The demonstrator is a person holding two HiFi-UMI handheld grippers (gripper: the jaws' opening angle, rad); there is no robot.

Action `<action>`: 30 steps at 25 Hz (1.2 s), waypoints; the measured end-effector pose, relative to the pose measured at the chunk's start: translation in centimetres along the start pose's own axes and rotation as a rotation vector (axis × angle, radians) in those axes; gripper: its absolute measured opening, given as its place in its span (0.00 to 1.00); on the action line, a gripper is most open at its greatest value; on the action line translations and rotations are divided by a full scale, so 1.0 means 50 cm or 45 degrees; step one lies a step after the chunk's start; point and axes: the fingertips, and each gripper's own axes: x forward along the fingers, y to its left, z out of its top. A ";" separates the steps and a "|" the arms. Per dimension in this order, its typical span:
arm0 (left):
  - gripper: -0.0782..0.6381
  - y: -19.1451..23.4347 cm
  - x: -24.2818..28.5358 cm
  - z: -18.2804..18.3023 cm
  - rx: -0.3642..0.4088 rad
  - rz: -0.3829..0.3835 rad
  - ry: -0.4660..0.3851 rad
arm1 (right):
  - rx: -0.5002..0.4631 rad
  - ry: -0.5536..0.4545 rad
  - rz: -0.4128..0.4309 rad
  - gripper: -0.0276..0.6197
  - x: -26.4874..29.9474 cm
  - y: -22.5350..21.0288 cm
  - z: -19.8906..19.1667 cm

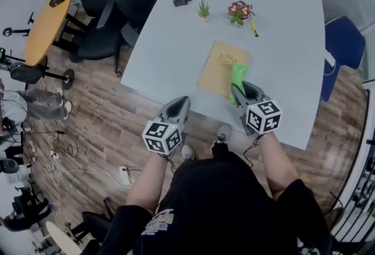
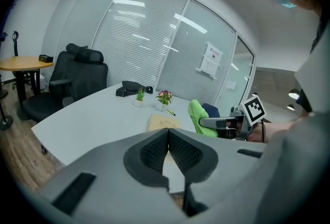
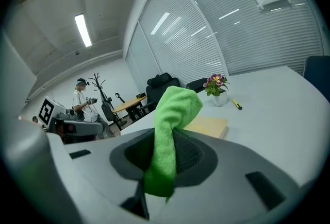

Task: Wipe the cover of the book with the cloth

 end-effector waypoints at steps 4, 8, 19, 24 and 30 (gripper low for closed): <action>0.12 0.014 -0.039 0.005 0.002 -0.030 -0.024 | -0.009 -0.007 -0.034 0.19 -0.009 0.055 -0.010; 0.12 0.017 -0.079 0.003 0.020 -0.102 -0.034 | -0.019 -0.032 -0.095 0.19 -0.032 0.114 -0.020; 0.12 -0.030 -0.164 -0.030 0.100 -0.378 -0.008 | 0.028 -0.129 -0.347 0.19 -0.149 0.225 -0.091; 0.12 -0.058 -0.205 -0.050 0.155 -0.475 0.023 | 0.057 -0.157 -0.444 0.19 -0.209 0.273 -0.127; 0.12 -0.078 -0.239 -0.054 0.178 -0.511 0.009 | 0.045 -0.163 -0.488 0.19 -0.252 0.315 -0.151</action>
